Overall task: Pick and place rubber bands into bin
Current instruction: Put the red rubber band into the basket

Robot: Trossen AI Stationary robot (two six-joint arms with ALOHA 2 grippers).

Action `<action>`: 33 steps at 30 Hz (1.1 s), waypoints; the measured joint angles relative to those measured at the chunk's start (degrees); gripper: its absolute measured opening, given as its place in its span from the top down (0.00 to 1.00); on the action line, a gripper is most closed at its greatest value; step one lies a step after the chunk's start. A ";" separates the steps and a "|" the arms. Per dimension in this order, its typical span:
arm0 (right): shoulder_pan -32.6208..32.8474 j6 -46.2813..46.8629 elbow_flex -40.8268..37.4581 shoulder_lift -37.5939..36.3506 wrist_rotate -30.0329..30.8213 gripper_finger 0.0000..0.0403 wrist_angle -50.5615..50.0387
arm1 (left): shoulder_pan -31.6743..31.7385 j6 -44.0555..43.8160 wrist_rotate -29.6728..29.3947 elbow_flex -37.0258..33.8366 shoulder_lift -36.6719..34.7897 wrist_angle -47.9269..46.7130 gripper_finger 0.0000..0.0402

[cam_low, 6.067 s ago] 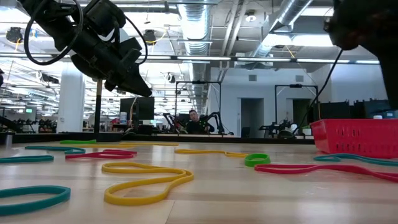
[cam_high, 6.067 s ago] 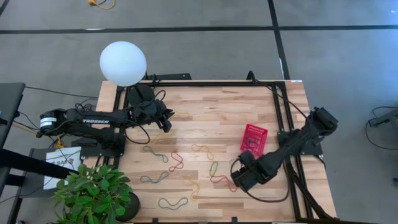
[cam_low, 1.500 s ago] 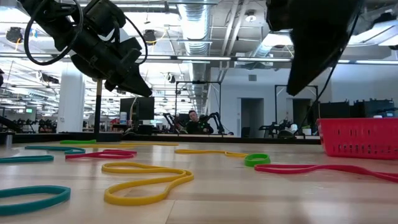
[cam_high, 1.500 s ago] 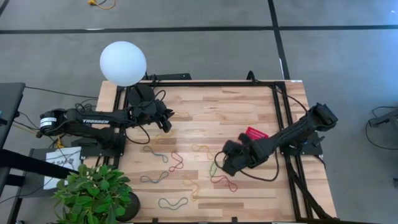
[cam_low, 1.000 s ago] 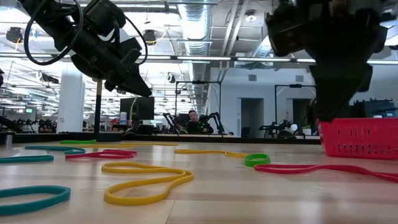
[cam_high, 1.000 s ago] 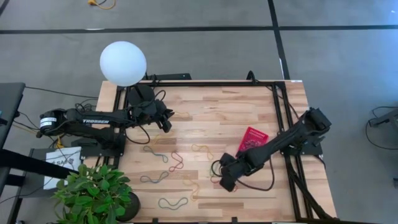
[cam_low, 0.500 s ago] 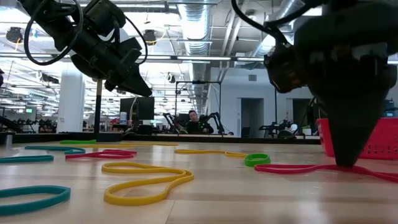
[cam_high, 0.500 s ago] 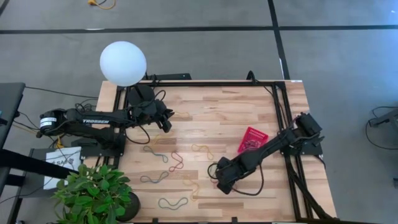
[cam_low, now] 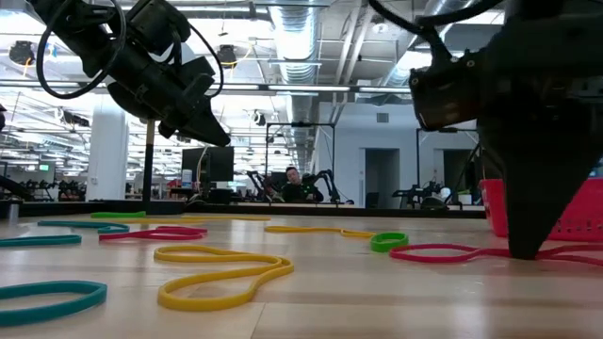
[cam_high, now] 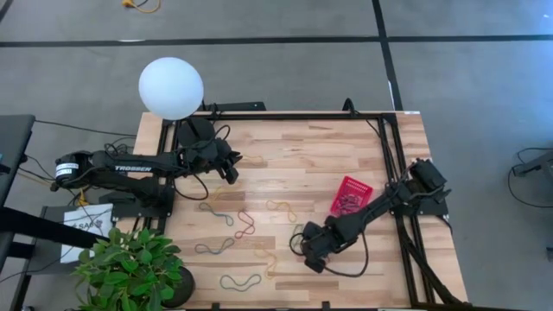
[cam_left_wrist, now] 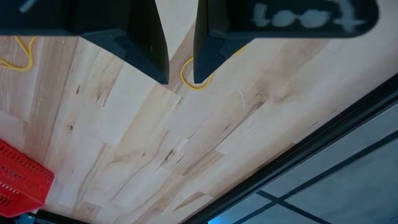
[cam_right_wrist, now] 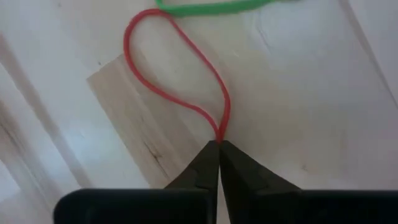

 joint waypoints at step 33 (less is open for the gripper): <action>0.66 33.23 -0.28 -13.99 17.41 1.00 -49.16 | 0.00 0.35 -0.17 0.00 0.00 -0.20 0.84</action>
